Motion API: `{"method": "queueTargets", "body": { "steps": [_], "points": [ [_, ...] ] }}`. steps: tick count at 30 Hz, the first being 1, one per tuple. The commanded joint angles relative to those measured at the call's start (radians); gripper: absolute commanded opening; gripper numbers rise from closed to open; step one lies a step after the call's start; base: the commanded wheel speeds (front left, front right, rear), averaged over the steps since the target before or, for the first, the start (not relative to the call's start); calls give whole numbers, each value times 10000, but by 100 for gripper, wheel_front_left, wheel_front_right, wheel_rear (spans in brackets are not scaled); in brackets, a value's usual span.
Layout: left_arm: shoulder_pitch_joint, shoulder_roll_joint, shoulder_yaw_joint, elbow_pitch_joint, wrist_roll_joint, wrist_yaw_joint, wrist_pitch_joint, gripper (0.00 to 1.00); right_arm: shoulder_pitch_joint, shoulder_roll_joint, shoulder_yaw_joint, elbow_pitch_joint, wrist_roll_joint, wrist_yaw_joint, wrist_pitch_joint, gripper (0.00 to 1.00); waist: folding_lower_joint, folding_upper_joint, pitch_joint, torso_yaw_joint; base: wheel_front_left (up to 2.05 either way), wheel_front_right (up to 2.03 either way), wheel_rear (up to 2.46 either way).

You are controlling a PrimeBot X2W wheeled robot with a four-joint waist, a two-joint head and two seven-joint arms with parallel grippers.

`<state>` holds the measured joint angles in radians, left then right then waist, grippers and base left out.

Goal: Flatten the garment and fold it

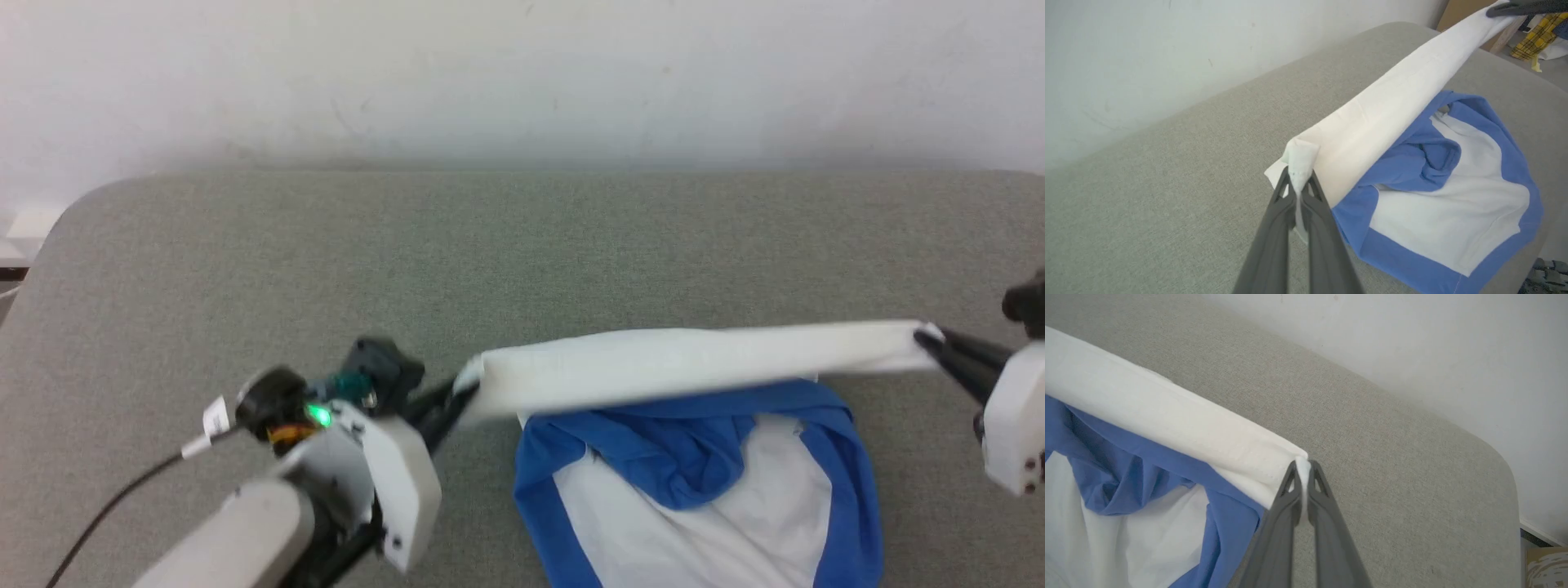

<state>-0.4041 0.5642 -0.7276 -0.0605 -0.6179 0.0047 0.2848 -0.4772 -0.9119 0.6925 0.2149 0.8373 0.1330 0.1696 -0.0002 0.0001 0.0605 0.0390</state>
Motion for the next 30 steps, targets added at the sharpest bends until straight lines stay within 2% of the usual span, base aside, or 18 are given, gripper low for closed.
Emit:
{"method": "queueTargets", "body": {
  "steps": [1, 7, 16, 22, 30],
  "points": [
    [499, 253, -141, -367, -99, 111, 214, 0, 550, -117, -198, -339, 0, -23, 187, 0, 2, -1, -174, -74, 0, 0, 0],
    [1541, 694, -620, -1234, -228, 249, 665, 0, 2330, -268, -826, -1389, -26, -23, 966, 0, 2, -1, -281, -55, 0, 0, 0],
    [2040, 629, -1429, -1170, -334, 0, 1259, 0, 4229, -243, -1356, -2482, 396, -23, 2706, 0, 2, -1, -267, -66, 0, 0, 0],
    [2037, 647, -1771, -627, -525, -373, 1653, 0, 4741, -290, -1389, -2817, -100, -23, 3424, 0, 2, -1, -92, -81, 0, 0, 0],
    [1785, 362, -2117, 140, -501, -767, 1682, 0, 4816, -49, -994, -2663, -740, -23, 3653, 0, 2, -1, 181, -56, 0, 0, 0]
  ]
}}
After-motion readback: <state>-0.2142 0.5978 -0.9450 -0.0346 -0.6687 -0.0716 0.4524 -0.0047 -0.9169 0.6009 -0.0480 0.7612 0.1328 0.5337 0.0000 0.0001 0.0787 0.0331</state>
